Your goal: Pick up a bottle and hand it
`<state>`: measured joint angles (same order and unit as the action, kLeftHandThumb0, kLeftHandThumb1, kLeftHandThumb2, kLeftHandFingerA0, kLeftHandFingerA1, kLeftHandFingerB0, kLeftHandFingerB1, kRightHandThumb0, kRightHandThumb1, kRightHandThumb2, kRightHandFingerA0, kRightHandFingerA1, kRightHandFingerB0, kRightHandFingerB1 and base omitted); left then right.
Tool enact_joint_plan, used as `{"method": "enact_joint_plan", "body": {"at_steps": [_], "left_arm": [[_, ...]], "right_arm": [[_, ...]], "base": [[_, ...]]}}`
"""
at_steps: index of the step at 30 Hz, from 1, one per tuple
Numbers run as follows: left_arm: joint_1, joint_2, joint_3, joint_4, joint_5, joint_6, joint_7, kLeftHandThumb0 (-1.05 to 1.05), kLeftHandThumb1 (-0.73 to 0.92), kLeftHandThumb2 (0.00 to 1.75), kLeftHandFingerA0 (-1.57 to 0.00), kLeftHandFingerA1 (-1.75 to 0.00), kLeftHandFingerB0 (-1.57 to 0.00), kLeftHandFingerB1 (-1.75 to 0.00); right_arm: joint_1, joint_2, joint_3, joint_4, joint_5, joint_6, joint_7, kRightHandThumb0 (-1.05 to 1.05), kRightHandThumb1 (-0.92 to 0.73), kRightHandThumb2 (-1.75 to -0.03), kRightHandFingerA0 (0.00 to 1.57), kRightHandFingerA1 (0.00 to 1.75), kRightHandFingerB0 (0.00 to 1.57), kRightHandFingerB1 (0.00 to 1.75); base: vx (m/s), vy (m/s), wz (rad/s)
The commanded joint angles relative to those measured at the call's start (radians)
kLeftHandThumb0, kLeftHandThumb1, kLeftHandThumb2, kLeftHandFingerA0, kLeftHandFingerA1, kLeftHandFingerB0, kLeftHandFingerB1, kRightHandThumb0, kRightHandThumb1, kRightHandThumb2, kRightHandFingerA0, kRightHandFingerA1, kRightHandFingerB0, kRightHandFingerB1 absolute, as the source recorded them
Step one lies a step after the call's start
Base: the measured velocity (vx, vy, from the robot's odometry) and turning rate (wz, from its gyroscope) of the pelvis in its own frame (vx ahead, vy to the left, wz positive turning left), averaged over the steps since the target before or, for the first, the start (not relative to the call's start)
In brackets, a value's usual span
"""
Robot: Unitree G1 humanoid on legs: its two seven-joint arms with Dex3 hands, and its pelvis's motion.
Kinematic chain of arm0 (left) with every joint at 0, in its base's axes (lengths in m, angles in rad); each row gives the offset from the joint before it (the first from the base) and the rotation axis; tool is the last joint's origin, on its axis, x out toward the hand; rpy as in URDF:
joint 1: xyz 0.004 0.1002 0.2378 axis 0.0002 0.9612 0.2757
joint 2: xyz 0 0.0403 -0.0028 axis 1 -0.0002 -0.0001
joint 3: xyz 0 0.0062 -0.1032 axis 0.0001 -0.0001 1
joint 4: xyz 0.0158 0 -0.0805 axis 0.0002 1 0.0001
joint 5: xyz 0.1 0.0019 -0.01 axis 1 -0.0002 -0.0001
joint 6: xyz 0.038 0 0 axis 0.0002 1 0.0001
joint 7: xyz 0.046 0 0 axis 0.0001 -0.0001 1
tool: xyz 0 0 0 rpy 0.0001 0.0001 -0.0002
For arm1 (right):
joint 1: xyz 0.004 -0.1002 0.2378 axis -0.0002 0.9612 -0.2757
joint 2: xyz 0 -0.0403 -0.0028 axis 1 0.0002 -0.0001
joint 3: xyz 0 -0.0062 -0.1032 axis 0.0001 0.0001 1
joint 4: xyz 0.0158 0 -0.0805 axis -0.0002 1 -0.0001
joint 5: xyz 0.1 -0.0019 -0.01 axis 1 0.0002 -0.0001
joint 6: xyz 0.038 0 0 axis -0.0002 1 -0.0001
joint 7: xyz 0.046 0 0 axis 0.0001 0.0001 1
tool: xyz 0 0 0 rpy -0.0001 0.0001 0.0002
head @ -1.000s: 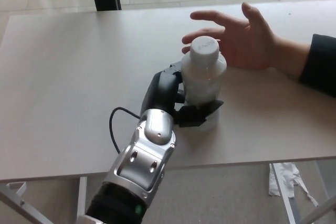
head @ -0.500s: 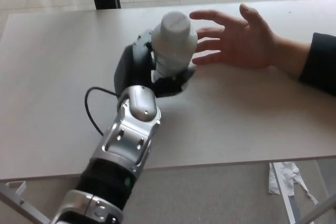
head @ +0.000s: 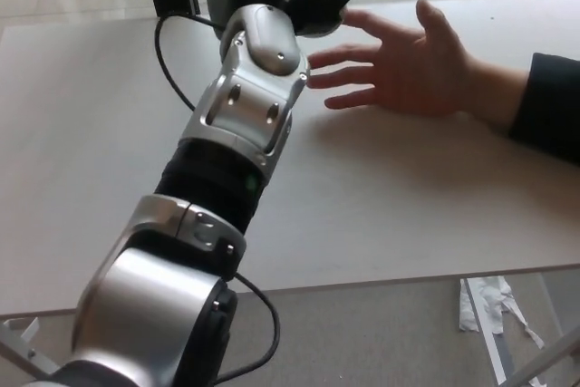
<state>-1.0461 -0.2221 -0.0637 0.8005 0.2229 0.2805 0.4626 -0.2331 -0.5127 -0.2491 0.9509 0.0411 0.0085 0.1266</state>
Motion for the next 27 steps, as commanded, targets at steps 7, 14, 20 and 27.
{"method": "enact_joint_plan", "body": {"at_steps": [7, 14, 20, 27], "left_arm": [[-0.032, -0.135, 0.094, 0.169, -0.081, -0.063, 0.119, -0.16, 0.59, 0.95, -0.92, -1.70, -0.86, -1.08], [0.041, -0.189, 0.120, 0.210, -0.132, -0.121, 0.137, -0.19, 0.69, 0.74, -0.66, -1.51, -0.66, -0.87], [0.014, -0.205, 0.145, 0.236, -0.160, -0.086, 0.160, -0.24, 0.77, 0.62, -0.73, -0.94, -0.58, -0.51], [-0.030, -0.221, 0.131, 0.263, -0.163, -0.080, 0.167, -0.22, 0.72, 0.64, -0.77, -1.19, -0.58, -0.52]], "right_arm": [[-0.070, 0.070, 0.053, -0.039, -0.004, -0.024, -0.004, -0.61, -0.56, -0.57, 0.88, 1.33, 0.43, 0.42], [-0.069, 0.084, 0.078, -0.064, -0.011, -0.015, -0.006, -0.61, -0.55, -0.58, 0.89, 1.29, 0.41, 0.39], [-0.084, 0.093, 0.085, -0.073, -0.012, -0.008, -0.019, -0.61, -0.55, -0.57, 0.90, 1.26, 0.44, 0.44], [-0.092, 0.090, 0.088, -0.089, -0.008, 0.009, -0.012, -0.58, -0.53, -0.58, 0.93, 1.36, 0.41, 0.39]], "base": [[0.00, 0.000, -0.01], [0.00, 0.000, 0.00], [0.00, 0.000, 0.00], [0.00, 0.000, 0.00]]}}
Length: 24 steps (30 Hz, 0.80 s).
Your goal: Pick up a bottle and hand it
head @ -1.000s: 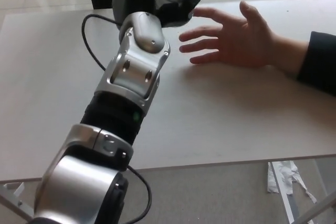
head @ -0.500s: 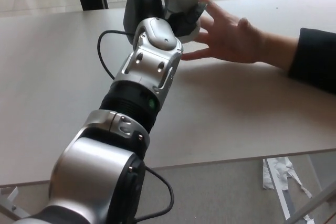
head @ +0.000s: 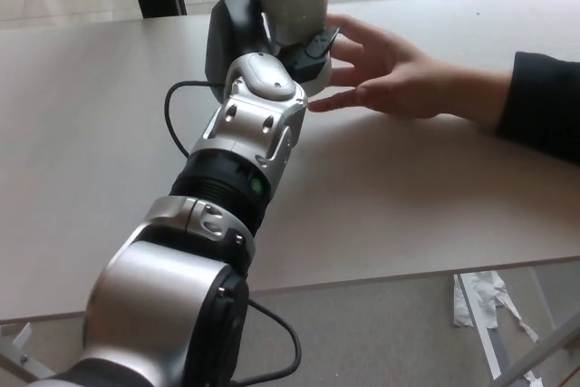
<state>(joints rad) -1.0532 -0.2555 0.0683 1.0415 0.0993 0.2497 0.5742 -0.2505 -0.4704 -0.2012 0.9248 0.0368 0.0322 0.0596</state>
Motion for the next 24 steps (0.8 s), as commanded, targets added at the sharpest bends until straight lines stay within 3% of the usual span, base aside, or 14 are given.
{"method": "enact_joint_plan", "body": {"at_steps": [1, 5, 6, 7, 8, 10, 11, 12, 14, 18, 19, 22, 23, 24], "left_arm": [[-0.030, -0.191, -0.004, 0.025, -0.040, -0.052, 0.059, -0.21, 0.72, 0.65, -0.78, -1.27, -0.60, -0.53], [-0.044, -0.202, -0.002, 0.034, -0.048, -0.058, 0.070, -0.25, 0.73, 0.66, -0.79, -1.54, -0.65, -0.61], [-0.043, -0.207, -0.008, 0.034, -0.046, -0.066, 0.069, -0.23, 0.72, 0.64, -0.78, -1.46, -0.65, -0.60], [-0.046, -0.217, -0.012, 0.036, -0.044, -0.061, 0.072, -0.24, 0.71, 0.64, -0.79, -1.45, -0.68, -0.61], [-0.046, -0.231, -0.011, 0.038, -0.048, -0.059, 0.083, -0.25, 0.71, 0.65, -0.81, -1.47, -0.68, -0.60], [-0.035, -0.242, -0.014, 0.034, -0.050, -0.064, 0.088, -0.27, 0.73, 0.63, -0.82, -1.38, -0.68, -0.59], [-0.027, -0.254, -0.012, 0.037, -0.059, -0.073, 0.080, -0.24, 0.76, 0.62, -0.79, -1.06, -0.60, -0.53], [-0.022, -0.262, -0.012, 0.040, -0.062, -0.077, 0.078, -0.25, 0.74, 0.61, -0.79, -1.17, -0.64, -0.56], [-0.014, -0.274, -0.036, 0.048, -0.047, -0.080, 0.076, -0.25, 0.72, 0.62, -0.77, -1.29, -0.65, -0.60], [0.005, -0.300, -0.058, 0.044, -0.045, -0.105, 0.082, -0.22, 0.67, 0.66, -0.76, -1.16, -0.69, -0.70], [0.003, -0.309, -0.070, 0.050, -0.042, -0.111, 0.067, -0.20, 0.67, 0.66, -0.75, -1.24, -0.69, -0.71], [-0.002, -0.311, -0.083, 0.048, -0.044, -0.103, 0.066, -0.20, 0.68, 0.65, -0.75, -1.28, -0.69, -0.70], [-0.006, -0.310, -0.084, 0.050, -0.048, -0.105, 0.060, -0.22, 0.69, 0.64, -0.74, -1.55, -0.71, -0.94], [-0.006, -0.310, -0.084, 0.051, -0.050, -0.105, 0.058, -0.22, 0.69, 0.64, -0.74, -1.55, -0.71, -0.94]], "right_arm": [[-0.076, 0.045, 0.042, -0.062, -0.004, -0.013, 0.057, -0.56, -0.57, -0.57, 0.82, 1.18, 0.41, 0.38], [-0.083, 0.049, 0.037, -0.063, 0.002, -0.001, 0.052, -0.54, -0.56, -0.57, 0.89, 1.33, 0.43, 0.38], [-0.083, 0.050, 0.037, -0.069, 0.002, 0.002, 0.051, -0.63, -0.42, -0.84, 0.99, 1.24, 0.33, 0.50], [-0.081, 0.049, 0.039, -0.075, 0.001, 0.002, 0.051, -0.65, -0.43, -0.84, 1.00, 1.24, 0.33, 0.49], [-0.081, 0.049, 0.039, -0.077, 0.001, 0.003, 0.051, -0.55, -0.53, -0.58, 0.97, 1.37, 0.41, 0.38], [-0.083, 0.048, 0.042, -0.078, -0.001, 0.005, 0.056, -0.54, -0.54, -0.58, 0.95, 1.37, 0.40, 0.37], [-0.083, 0.046, 0.049, -0.078, -0.009, 0.000, 0.054, -0.55, -0.56, -0.59, 0.89, 1.26, 0.40, 0.37], [-0.084, 0.045, 0.051, -0.077, -0.012, -0.002, 0.055, -0.60, -0.45, -0.83, 0.97, 1.17, 0.34, 0.50], [-0.090, 0.049, 0.047, -0.073, -0.007, -0.001, 0.052, -0.55, -0.53, -0.58, 0.92, 1.38, 0.41, 0.38], [-0.090, 0.050, 0.050, -0.078, -0.010, -0.005, 0.048, -0.56, -0.53, -0.59, 0.94, 1.39, 0.41, 0.38], [-0.091, 0.050, 0.051, -0.077, -0.012, -0.004, 0.045, -0.62, -0.42, -0.84, 0.97, 1.22, 0.31, 0.49], [-0.091, 0.054, 0.045, -0.077, -0.005, -0.003, 0.042, -0.65, -0.43, -0.83, 1.01, 1.22, 0.33, 0.49], [-0.090, 0.053, 0.045, -0.075, -0.004, -0.007, 0.046, -0.64, -0.42, -0.83, 1.01, 1.22, 0.32, 0.48], [-0.090, 0.053, 0.044, -0.075, -0.003, -0.009, 0.047, -0.64, -0.42, -0.83, 1.01, 1.22, 0.32, 0.48]], "base": [[0.00, 0.000, 0.00], [0.00, 0.000, 0.00], [0.00, 0.000, 0.00], [0.00, 0.000, 0.00], [0.00, 0.000, 0.00], [0.00, 0.000, 0.00], [0.00, 0.000, 0.00], [0.00, 0.000, 0.00], [0.00, 0.000, 0.00], [0.00, 0.000, 0.00], [0.00, 0.000, 0.00], [0.00, 0.000, 0.00], [0.00, 0.000, 0.00], [0.00, 0.000, 0.00]]}}
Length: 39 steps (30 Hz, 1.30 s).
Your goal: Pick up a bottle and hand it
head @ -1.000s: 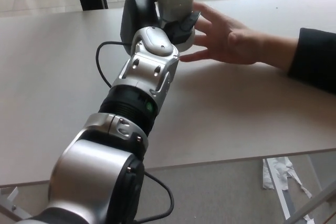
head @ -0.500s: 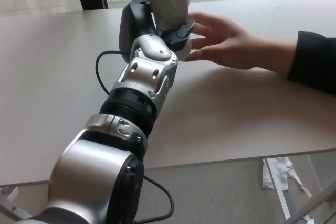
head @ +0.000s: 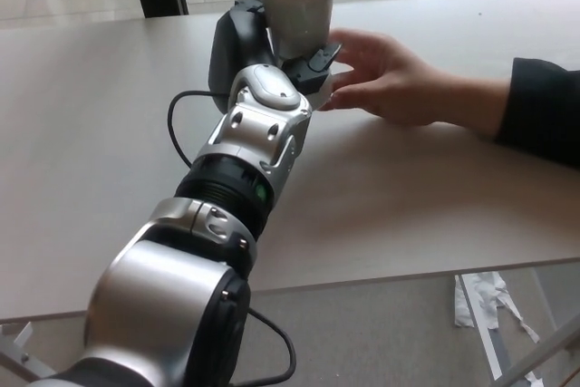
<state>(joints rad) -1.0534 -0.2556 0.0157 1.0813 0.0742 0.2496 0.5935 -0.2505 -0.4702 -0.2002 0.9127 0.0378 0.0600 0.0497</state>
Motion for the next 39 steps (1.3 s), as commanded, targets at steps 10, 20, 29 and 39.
{"method": "enact_joint_plan", "body": {"at_steps": [10, 20, 29, 39], "left_arm": [[0.004, -0.312, -0.054, 0.022, -0.028, -0.110, 0.024, -0.19, 0.69, 0.61, -0.78, -1.64, -0.76, -1.14], [0.040, -0.338, -0.080, 0.030, -0.030, -0.115, 0.024, -0.22, 0.70, 0.64, -0.85, -1.60, -0.74, -1.26], [0.045, -0.367, -0.112, 0.037, -0.038, -0.102, 0.002, -0.16, 0.64, 0.82, -0.84, -1.65, -0.88, -1.11], [0.041, -0.331, -0.101, 0.000, -0.097, -0.008, -0.102, -0.42, 0.67, 0.60, -0.68, -1.16, -0.16, -0.29]], "right_arm": [[-0.082, 0.062, 0.040, -0.058, -0.003, -0.045, 0.040, -0.57, -0.54, -0.58, 0.95, 1.26, 0.42, 0.39], [-0.059, 0.076, 0.039, -0.076, 0.005, -0.051, 0.041, -0.60, -0.41, -0.84, 0.73, 0.92, 0.34, 0.52], [-0.039, 0.087, 0.047, -0.093, 0.006, -0.073, 0.055, -0.67, -0.43, -0.84, 0.97, 1.17, 0.33, 0.52], [-0.047, 0.087, 0.043, -0.078, 0.005, -0.057, 0.041, -0.54, -0.54, -0.58, 0.96, 1.28, 0.42, 0.38]], "base": [[0.00, 0.000, 0.00], [0.00, 0.000, 0.00], [0.00, 0.000, 0.00], [0.00, 0.000, 0.00]]}}
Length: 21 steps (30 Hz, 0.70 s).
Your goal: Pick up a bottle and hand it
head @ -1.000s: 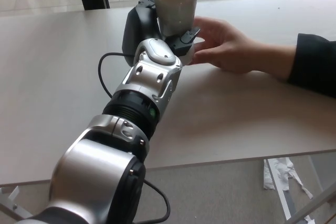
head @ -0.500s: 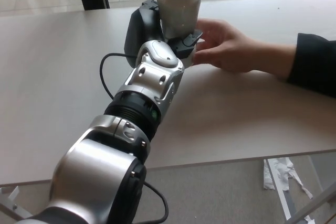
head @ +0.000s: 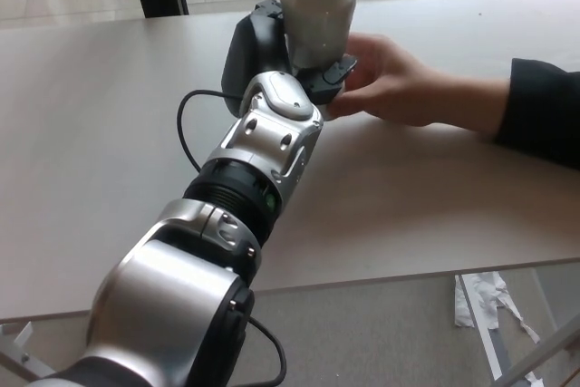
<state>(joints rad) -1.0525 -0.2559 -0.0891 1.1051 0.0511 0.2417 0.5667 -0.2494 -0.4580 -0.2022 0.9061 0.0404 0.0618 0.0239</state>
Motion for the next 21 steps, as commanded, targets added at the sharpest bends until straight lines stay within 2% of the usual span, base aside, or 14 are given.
{"method": "enact_joint_plan", "body": {"at_steps": [1, 6, 9, 10, 11, 12, 13, 14, 15, 16, 18, 19, 20, 21], "left_arm": [[0.041, -0.328, 0.000, -0.024, -0.070, 0.004, -0.079, -0.42, 0.67, 0.60, -0.68, -1.16, -0.16, -0.29], [0.054, -0.319, -0.021, -0.013, -0.058, 0.009, -0.103, -0.49, 0.70, 0.62, -0.28, -0.52, -0.17, -0.29], [0.055, -0.317, -0.021, -0.017, -0.069, 0.011, -0.124, -0.51, 0.69, 0.62, -0.22, -0.45, -0.14, -0.27], [0.052, -0.316, -0.020, -0.015, -0.075, 0.005, -0.143, -0.51, 0.69, 0.61, -0.18, -0.44, -0.12, -0.26], [0.052, -0.312, -0.018, -0.016, -0.080, -0.002, -0.151, -0.51, 0.68, 0.62, -0.26, -0.51, -0.12, -0.24], [0.046, -0.307, -0.015, -0.013, -0.082, 0.002, -0.154, -0.52, 0.68, 0.60, -0.31, -0.57, -0.09, -0.26], [0.050, -0.306, 0.000, -0.016, -0.098, -0.007, -0.158, -0.56, 0.53, 0.86, -0.40, -0.71, -0.05, -0.31], [0.051, -0.301, 0.008, -0.019, -0.107, -0.009, -0.168, -0.55, 0.54, 0.85, -0.54, -0.87, -0.05, -0.28], [0.054, -0.287, 0.005, -0.021, -0.107, -0.003, -0.192, -0.53, 0.66, 0.59, -0.23, -0.70, -0.03, -0.25], [0.050, -0.279, -0.002, -0.023, -0.102, 0.011, -0.201, -0.57, 0.63, 0.63, -0.22, -0.69, -0.05, -0.16], [0.040, -0.265, -0.011, -0.025, -0.096, 0.032, -0.213, -0.57, 0.63, 0.63, -0.22, -0.69, -0.05, -0.16], [0.051, -0.251, -0.023, -0.041, -0.088, 0.029, -0.225, -0.60, 0.65, 0.60, -0.29, -0.76, 0.00, -0.23], [0.068, -0.211, -0.040, -0.084, -0.086, 0.045, -0.273, -0.63, 0.66, 0.61, -0.17, -0.66, 0.00, -0.15], [0.072, -0.185, -0.057, -0.109, -0.075, 0.061, -0.291, -0.62, 0.57, 0.75, -0.11, -0.58, 0.00, -0.06]], "right_arm": [[-0.048, 0.074, 0.047, -0.072, 0.001, -0.057, 0.064, -0.54, -0.54, -0.58, 0.96, 1.28, 0.42, 0.38], [-0.048, 0.076, 0.049, -0.066, -0.007, -0.067, 0.048, -0.57, -0.52, -0.58, 1.05, 1.30, 0.40, 0.38], [-0.043, 0.075, 0.051, -0.076, -0.007, -0.065, 0.048, -0.55, -0.55, -0.57, 0.91, 1.12, 0.42, 0.38], [-0.040, 0.071, 0.051, -0.078, -0.010, -0.060, 0.046, -0.58, -0.42, -0.84, 0.98, 1.13, 0.34, 0.51], [-0.041, 0.070, 0.054, -0.073, -0.014, -0.064, 0.043, -0.61, -0.43, -0.83, 0.98, 1.16, 0.35, 0.50], [-0.042, 0.069, 0.055, -0.063, -0.016, -0.072, 0.044, -0.55, -0.54, -0.59, 0.93, 1.30, 0.40, 0.38], [-0.044, 0.070, 0.051, -0.062, -0.011, -0.062, 0.044, -0.59, -0.40, -0.84, 1.00, 1.19, 0.32, 0.50], [-0.042, 0.071, 0.047, -0.062, -0.006, -0.068, 0.047, -0.63, -0.41, -0.83, 1.03, 1.21, 0.33, 0.50], [-0.039, 0.075, 0.044, -0.071, 0.000, -0.050, 0.045, -0.65, -0.42, -0.82, 1.04, 1.23, 0.34, 0.50], [-0.035, 0.073, 0.042, -0.072, 0.003, -0.053, 0.050, -0.54, -0.53, -0.58, 0.98, 1.35, 0.42, 0.38], [-0.036, 0.071, 0.039, -0.068, 0.006, -0.061, 0.056, -0.54, -0.53, -0.58, 0.98, 1.35, 0.42, 0.38], [-0.035, 0.068, 0.043, -0.063, 0.001, -0.066, 0.057, -0.62, -0.41, -0.83, 1.00, 1.22, 0.33, 0.50], [-0.037, 0.064, 0.041, -0.061, 0.004, -0.055, 0.064, -0.58, -0.40, -0.84, 1.01, 1.21, 0.33, 0.50], [-0.041, 0.063, 0.043, -0.060, 0.002, -0.052, 0.062, -0.54, -0.53, -0.58, 0.96, 1.38, 0.42, 0.38]], "base": [[0.00, 0.000, 0.00], [0.00, 0.000, 0.00], [0.00, 0.000, 0.00], [0.00, 0.000, 0.00], [0.00, 0.000, 0.00], [0.00, 0.000, 0.00], [0.00, 0.000, 0.00], [0.00, 0.000, 0.00], [0.00, 0.000, 0.00], [0.00, 0.000, 0.00], [0.00, 0.000, 0.00], [0.00, 0.000, 0.00], [0.00, 0.000, 0.00], [0.00, 0.000, 0.00]]}}
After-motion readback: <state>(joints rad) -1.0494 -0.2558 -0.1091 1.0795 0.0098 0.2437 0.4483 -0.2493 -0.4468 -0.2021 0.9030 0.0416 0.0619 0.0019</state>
